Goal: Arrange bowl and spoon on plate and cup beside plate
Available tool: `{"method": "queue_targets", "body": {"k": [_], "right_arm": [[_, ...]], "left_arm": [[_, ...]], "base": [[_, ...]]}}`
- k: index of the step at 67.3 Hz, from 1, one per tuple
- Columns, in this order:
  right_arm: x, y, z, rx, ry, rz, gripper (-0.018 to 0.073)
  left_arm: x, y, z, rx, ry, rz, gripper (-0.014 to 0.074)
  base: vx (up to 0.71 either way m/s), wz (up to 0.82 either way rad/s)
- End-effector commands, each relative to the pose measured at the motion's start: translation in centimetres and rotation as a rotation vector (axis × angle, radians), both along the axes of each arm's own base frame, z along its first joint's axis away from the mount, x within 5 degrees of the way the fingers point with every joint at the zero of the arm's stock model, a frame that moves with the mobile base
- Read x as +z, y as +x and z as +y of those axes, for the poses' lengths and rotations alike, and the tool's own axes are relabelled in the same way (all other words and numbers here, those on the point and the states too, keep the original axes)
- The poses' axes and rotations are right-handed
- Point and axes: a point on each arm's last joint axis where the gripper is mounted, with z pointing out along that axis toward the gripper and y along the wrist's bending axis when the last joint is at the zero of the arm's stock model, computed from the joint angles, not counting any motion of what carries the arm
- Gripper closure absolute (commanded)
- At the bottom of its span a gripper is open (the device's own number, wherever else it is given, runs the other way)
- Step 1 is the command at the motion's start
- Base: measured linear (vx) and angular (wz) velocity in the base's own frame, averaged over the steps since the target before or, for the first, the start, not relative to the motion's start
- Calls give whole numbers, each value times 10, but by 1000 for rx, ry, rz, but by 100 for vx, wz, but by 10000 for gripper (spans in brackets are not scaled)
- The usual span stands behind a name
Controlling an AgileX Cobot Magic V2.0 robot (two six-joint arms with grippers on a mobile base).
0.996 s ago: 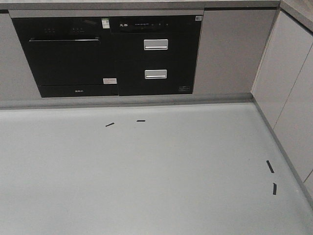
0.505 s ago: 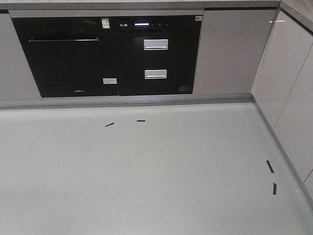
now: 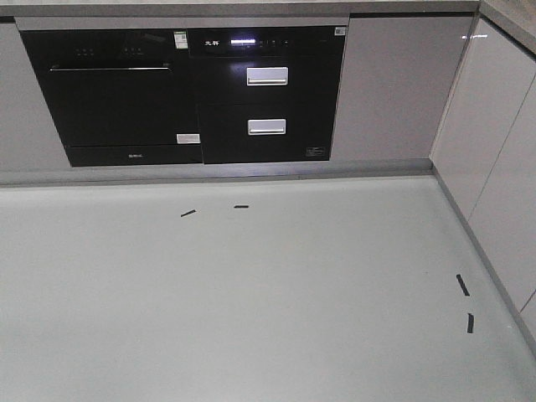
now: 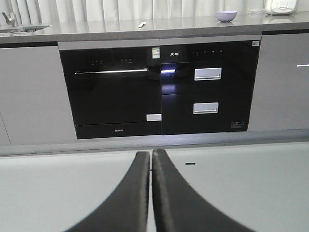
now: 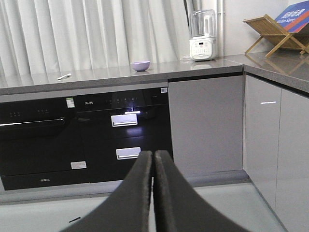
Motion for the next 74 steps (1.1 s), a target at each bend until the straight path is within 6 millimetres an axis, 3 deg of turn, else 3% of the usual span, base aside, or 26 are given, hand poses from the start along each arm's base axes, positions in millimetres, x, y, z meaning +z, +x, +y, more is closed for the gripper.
{"method": "queue_targets", "body": {"k": [1, 74], "right_arm": [[5, -1, 0, -2, -8, -75, 565], [5, -1, 0, -2, -8, -75, 565]], "left_arm": [[10, -1, -1, -12, -8, -95, 603], [10, -1, -1, -12, -8, -95, 603]], "base": [[0, 0], [0, 0]]}}
